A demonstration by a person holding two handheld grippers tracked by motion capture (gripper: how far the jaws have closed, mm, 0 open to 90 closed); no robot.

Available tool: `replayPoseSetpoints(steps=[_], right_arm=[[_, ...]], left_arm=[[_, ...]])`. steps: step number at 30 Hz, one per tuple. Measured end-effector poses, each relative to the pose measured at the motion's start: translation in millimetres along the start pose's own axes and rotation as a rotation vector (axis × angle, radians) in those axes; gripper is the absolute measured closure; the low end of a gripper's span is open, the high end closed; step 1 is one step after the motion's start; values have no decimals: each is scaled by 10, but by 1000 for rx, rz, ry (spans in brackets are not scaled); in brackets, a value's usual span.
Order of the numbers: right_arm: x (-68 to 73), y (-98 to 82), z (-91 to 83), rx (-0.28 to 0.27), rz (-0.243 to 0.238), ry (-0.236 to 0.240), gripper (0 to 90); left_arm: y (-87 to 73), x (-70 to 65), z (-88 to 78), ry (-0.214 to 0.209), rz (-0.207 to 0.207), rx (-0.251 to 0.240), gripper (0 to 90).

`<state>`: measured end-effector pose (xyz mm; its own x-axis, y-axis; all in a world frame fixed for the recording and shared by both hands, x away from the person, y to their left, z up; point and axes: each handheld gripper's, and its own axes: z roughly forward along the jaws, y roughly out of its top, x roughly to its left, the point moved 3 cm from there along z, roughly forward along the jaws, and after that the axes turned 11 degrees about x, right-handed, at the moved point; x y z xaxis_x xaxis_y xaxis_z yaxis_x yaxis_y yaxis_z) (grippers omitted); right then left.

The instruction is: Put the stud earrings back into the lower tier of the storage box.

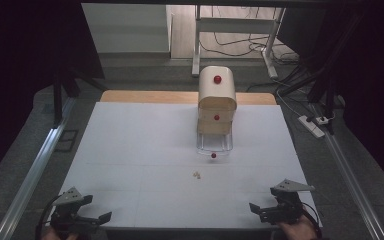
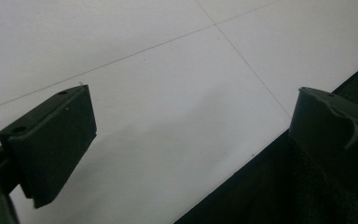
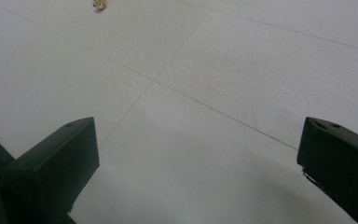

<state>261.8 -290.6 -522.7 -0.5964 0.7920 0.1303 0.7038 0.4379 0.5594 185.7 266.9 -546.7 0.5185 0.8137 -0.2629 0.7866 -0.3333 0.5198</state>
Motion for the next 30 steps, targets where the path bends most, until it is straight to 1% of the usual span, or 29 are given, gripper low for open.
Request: replayPoseSetpoints(steps=[11,17,21,30], right_arm=[[23,6,9,10,-18,1,0],[41,31,2,8,-43,0,0],[64,57,8,-1,-56,15,0],[100,118,52,-7,-88,26,0]], left_arm=[[2,-1,3,2,0,2,7],[3,1,5,1,-1,3,7],[3,2,7,2,-3,4,7],[4,3,9,2,-4,6,7]])
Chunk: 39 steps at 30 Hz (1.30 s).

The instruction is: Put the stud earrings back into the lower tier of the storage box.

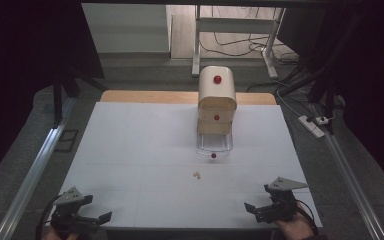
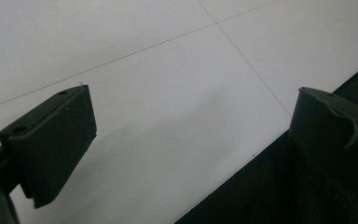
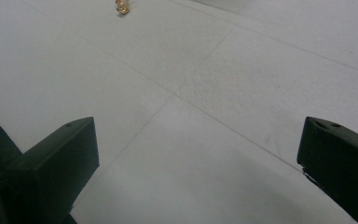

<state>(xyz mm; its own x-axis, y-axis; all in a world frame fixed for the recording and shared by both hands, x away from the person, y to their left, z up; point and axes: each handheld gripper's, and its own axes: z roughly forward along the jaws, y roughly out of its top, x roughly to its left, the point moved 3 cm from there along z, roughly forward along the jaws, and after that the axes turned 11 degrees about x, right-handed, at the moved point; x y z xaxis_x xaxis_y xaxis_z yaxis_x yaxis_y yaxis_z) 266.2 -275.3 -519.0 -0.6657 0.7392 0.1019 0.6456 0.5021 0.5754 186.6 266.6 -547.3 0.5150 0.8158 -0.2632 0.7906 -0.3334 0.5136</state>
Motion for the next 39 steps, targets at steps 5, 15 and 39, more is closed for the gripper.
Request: replayPoseSetpoints(steps=[5,15,39], right_arm=[[25,46,42,-3,-24,9,0],[89,138,133,-3,-68,52,0],[259,413,374,-3,-134,116,0]], left_arm=[[1,0,1,0,-1,1,7],[1,0,2,1,-1,3,7],[3,3,7,2,-3,8,8]])
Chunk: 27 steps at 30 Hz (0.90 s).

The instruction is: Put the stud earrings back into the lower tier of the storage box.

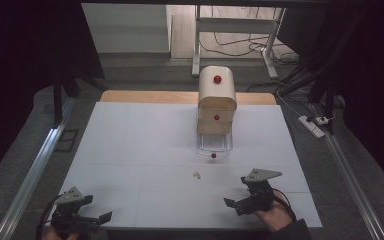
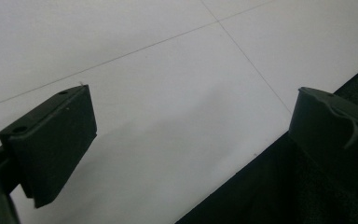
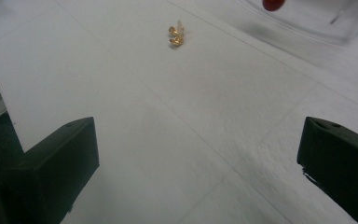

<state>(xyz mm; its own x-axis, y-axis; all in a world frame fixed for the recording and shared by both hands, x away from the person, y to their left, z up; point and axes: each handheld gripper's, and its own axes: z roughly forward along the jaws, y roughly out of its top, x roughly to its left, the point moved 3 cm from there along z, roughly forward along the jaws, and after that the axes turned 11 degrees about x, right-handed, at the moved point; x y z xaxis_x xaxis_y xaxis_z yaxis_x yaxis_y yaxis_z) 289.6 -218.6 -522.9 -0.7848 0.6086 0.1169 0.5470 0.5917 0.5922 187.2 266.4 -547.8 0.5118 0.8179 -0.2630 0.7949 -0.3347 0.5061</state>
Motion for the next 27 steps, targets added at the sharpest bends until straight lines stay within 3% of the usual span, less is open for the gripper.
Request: replayPoseSetpoints(steps=[7,20,27], right_arm=[[58,104,116,25,-20,18,0],[137,240,299,68,-73,11,0],[150,320,391,82,-80,39,0]], left_arm=[[0,1,0,1,-1,0,8],[0,1,1,1,0,1,9],[0,1,1,1,0,1,9]])
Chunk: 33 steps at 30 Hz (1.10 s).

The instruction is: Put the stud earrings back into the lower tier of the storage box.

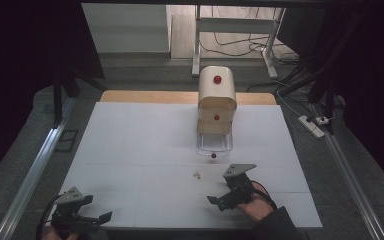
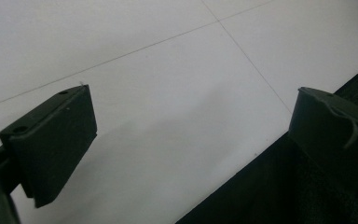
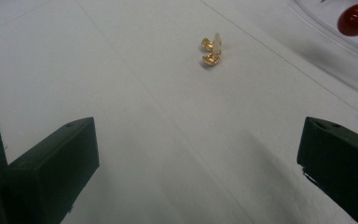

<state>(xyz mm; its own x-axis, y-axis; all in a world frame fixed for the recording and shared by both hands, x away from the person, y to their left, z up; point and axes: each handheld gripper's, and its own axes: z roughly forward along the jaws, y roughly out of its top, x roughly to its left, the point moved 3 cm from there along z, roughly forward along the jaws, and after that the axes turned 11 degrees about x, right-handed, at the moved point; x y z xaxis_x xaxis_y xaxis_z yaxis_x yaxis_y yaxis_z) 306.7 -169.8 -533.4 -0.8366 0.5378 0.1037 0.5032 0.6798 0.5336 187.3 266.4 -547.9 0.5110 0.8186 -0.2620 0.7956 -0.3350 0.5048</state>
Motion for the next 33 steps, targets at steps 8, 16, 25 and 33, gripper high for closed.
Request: replayPoseSetpoints(steps=[8,16,25,33], right_arm=[[35,83,123,26,-24,4,0],[52,184,229,40,-32,6,0],[19,298,348,63,-52,-12,0],[-5,401,471,83,-70,-38,0]], left_arm=[[0,0,0,0,0,1,10],[0,2,0,-1,-1,0,10],[0,2,1,-2,-1,1,10],[0,3,1,-3,-1,1,10]])
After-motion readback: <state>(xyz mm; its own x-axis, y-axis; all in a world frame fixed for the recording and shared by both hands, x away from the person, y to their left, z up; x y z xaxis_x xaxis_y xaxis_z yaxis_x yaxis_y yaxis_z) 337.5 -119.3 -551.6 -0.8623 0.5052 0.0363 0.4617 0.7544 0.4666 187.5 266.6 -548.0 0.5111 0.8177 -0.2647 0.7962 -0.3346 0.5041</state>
